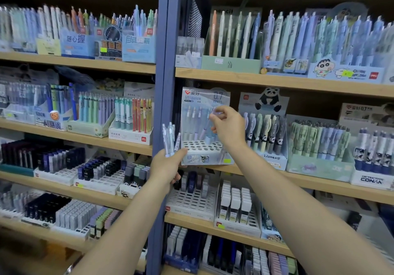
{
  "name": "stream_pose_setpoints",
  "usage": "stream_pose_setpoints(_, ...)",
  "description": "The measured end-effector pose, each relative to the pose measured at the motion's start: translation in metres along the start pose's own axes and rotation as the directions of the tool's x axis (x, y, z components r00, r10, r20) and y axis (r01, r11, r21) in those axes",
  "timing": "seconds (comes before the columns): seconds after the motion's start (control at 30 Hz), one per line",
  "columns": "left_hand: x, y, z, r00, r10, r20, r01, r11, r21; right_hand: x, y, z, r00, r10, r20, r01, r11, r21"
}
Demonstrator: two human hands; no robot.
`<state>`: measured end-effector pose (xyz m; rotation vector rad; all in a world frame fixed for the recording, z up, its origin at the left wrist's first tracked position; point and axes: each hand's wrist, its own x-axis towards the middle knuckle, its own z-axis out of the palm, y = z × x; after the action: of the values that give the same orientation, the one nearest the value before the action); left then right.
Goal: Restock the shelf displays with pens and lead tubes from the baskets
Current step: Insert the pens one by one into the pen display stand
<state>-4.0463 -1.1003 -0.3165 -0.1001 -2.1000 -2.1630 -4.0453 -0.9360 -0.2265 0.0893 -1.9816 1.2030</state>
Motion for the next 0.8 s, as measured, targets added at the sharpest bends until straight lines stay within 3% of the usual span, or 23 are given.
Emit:
stream_pose_setpoints(0.47,-0.005,-0.003,-0.001,0.999,0.020,0.040,-0.018,0.999,-0.045,0.007,0.008,0.004,0.965,-0.259,0.024,0.256,0.928,-0.272)
stream_pose_setpoints(0.7,-0.005,-0.004,-0.001,0.999,0.024,0.037,-0.022,0.999,-0.043,0.005,0.019,-0.001,0.975,-0.200,0.100,0.223,0.905,-0.363)
stream_pose_setpoints(0.8,-0.007,-0.002,-0.002,0.999,0.019,0.036,-0.018,1.000,-0.026,0.008,0.020,0.003,0.969,-0.211,0.127,0.247,0.824,-0.510)
